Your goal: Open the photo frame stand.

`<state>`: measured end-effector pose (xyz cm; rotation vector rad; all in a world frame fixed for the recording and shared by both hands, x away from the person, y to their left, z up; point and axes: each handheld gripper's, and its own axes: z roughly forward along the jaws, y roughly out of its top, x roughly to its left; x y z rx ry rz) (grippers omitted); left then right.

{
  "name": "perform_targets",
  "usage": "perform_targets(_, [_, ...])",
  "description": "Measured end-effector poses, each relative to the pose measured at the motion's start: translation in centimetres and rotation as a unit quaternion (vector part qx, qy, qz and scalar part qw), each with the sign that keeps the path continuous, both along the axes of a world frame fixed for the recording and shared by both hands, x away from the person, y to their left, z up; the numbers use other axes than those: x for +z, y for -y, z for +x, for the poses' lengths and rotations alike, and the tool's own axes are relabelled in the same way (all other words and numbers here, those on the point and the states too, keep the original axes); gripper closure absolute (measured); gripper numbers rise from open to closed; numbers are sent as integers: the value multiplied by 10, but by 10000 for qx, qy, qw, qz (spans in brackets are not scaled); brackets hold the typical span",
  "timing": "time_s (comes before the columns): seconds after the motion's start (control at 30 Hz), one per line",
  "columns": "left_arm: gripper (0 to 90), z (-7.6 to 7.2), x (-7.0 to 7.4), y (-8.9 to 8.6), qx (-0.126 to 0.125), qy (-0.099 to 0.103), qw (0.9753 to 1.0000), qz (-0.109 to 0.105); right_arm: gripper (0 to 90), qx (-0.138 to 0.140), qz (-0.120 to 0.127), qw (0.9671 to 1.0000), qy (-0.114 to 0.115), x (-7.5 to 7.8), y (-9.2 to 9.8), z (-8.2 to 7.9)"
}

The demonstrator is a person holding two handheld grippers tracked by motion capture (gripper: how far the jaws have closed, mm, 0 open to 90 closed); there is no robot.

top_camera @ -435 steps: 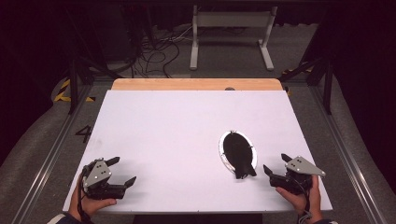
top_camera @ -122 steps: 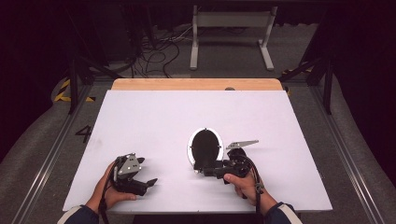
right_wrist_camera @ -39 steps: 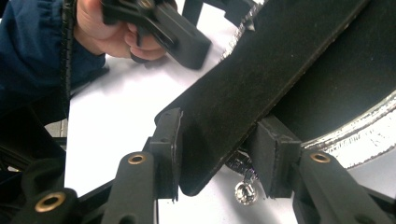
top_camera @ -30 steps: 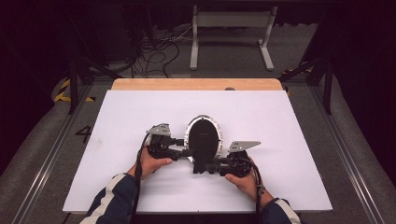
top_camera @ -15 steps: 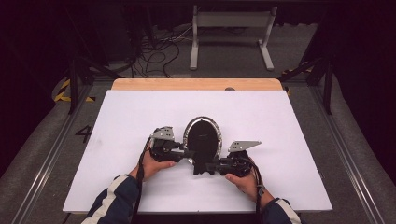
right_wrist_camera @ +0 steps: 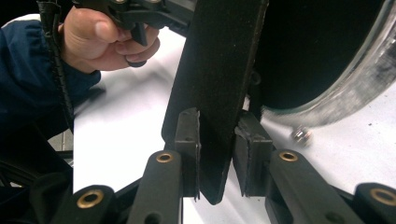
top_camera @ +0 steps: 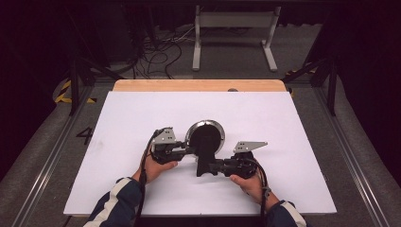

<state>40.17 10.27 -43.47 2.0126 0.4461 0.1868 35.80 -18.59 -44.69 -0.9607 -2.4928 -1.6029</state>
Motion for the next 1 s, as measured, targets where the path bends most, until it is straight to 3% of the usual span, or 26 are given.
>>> perform_targets(0.37, [738, -4, 2, 2, 225, 401, 9987, 223, 732, 5, -20, 10000, -15, 2, 0, 0])
perform_targets(1.0, [735, -7, 1, 11, 509, 993, 9924, 513, 730, -104, -187, 9998, -46, 2, 1, 1])
